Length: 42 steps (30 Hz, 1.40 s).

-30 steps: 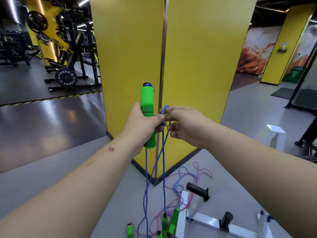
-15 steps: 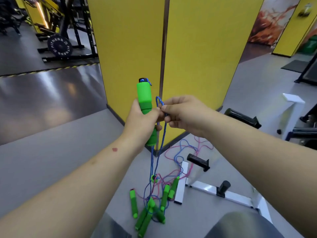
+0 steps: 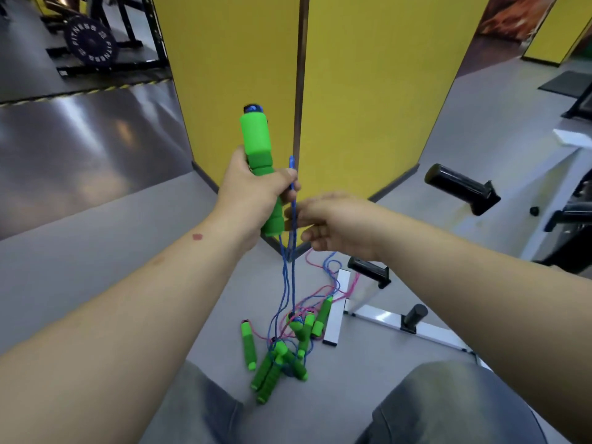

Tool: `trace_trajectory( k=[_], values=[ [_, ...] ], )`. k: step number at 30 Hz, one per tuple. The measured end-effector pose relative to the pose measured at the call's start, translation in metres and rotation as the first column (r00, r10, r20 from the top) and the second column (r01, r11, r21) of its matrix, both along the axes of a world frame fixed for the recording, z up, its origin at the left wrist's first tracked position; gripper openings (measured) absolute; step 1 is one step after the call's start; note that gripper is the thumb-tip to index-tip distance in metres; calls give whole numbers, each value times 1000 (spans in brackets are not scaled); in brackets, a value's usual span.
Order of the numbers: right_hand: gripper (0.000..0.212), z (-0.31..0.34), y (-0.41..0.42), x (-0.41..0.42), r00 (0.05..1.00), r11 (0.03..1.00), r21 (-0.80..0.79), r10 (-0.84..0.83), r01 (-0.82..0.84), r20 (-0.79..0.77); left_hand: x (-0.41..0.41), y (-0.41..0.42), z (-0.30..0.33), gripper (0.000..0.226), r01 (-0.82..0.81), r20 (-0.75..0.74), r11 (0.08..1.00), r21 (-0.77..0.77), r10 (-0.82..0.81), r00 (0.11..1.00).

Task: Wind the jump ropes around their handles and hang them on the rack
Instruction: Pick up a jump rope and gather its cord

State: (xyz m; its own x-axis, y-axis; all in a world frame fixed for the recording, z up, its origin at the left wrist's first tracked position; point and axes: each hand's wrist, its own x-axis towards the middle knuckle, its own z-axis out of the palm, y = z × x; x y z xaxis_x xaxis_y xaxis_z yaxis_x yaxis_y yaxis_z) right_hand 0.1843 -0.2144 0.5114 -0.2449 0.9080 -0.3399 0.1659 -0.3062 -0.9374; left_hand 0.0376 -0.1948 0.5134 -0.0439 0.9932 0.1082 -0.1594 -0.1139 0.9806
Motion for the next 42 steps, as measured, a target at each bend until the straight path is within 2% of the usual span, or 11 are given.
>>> trace_trajectory(
  k=[2, 4, 9, 13, 19, 23, 29, 32, 35, 38, 42],
  values=[
    [16, 4, -1, 0, 994, 994, 105, 24, -35, 103, -4, 6, 14, 33, -34, 54, 999, 31, 32, 998],
    [16, 18, 2, 0, 990, 968, 252, -46, 12, 130, -6, 6, 23, 31, -51, 48, 997, 55, 48, 998],
    [19, 72, 13, 6, 985, 887, 429, -163, 172, -58, 1, -13, 18, 35, 107, -2, 994, -20, -107, 994],
    [17, 98, 16, 6, 975, 876, 434, -161, 212, -151, 10, -19, 19, 39, 180, -47, 983, 35, -178, 983],
    [15, 106, 13, 7, 943, 891, 361, -177, 276, -283, 15, -7, 32, 34, 103, -186, 989, 102, -82, 979],
    [14, 99, 13, 9, 931, 907, 316, -172, 277, -321, 17, -5, 38, 34, 80, -187, 986, 149, -52, 981],
    [26, 73, 10, 9, 973, 950, 240, -164, 200, -162, 15, -3, 50, 31, 51, -163, 981, 188, -20, 986],
    [18, 64, 6, 12, 997, 976, 201, -80, 82, -21, 10, -1, 58, 29, 14, -143, 983, 182, 12, 990],
    [10, 63, 2, 13, 995, 946, 323, -37, 5, 92, 6, 1, 65, 26, -12, -106, 984, 177, 31, 994],
    [13, 77, 6, 14, 995, 898, 429, -94, 94, -20, 7, -6, 64, 23, 36, -66, 988, 152, -26, 997],
    [12, 103, 15, 14, 974, 876, 438, -135, 203, -183, 14, -16, 53, 26, 180, -74, 977, 116, -172, 982]
  ],
)
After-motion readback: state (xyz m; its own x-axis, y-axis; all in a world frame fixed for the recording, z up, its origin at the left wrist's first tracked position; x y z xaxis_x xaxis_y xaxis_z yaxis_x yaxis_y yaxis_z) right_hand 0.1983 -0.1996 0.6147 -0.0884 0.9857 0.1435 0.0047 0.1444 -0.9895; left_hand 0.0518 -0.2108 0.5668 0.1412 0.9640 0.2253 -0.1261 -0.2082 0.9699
